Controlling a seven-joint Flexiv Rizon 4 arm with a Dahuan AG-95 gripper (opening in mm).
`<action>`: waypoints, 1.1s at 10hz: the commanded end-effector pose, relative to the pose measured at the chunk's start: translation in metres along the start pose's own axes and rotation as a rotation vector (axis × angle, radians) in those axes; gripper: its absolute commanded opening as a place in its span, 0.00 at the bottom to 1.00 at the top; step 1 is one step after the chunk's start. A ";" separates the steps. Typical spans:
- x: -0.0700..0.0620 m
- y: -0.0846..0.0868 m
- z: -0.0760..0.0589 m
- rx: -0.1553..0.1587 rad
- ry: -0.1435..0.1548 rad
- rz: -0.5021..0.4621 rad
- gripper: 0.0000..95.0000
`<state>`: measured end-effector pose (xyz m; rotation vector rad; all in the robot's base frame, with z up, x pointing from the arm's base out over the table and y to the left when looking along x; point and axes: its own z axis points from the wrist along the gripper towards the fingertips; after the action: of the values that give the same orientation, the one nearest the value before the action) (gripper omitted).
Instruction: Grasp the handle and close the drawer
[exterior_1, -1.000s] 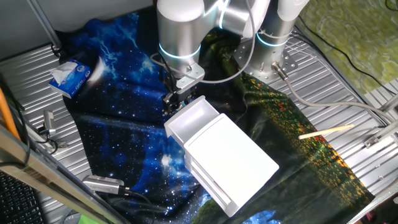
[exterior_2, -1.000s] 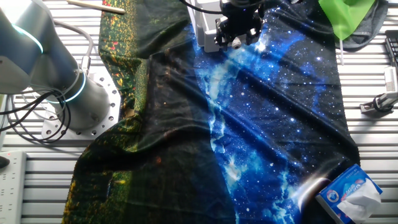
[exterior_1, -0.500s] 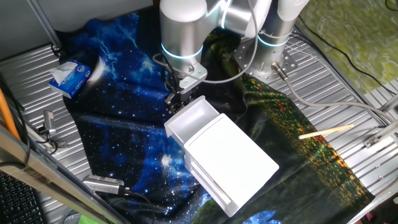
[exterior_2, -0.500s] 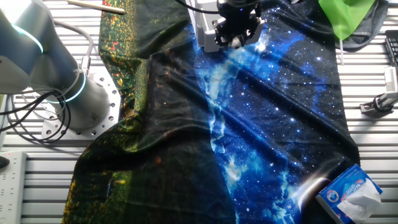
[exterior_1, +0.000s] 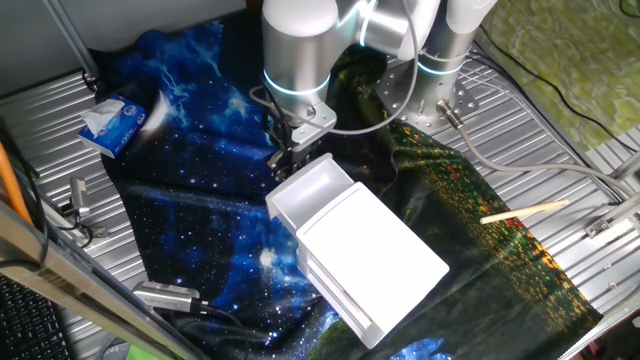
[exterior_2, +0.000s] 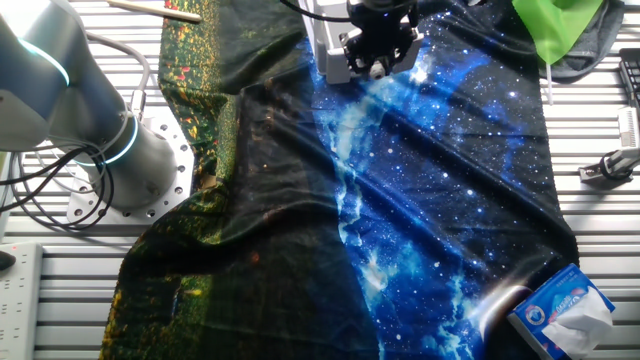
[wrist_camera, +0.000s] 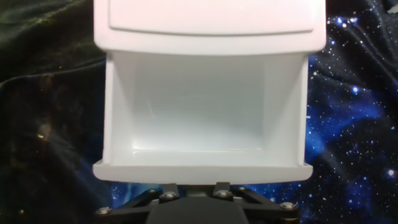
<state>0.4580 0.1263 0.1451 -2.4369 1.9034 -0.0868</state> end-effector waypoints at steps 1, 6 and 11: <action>-0.001 -0.001 0.001 -0.001 0.002 0.009 0.00; -0.007 -0.004 -0.001 -0.002 0.007 0.018 0.00; -0.016 -0.008 -0.002 -0.003 0.015 0.019 0.00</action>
<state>0.4619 0.1466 0.1484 -2.4274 1.9323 -0.1024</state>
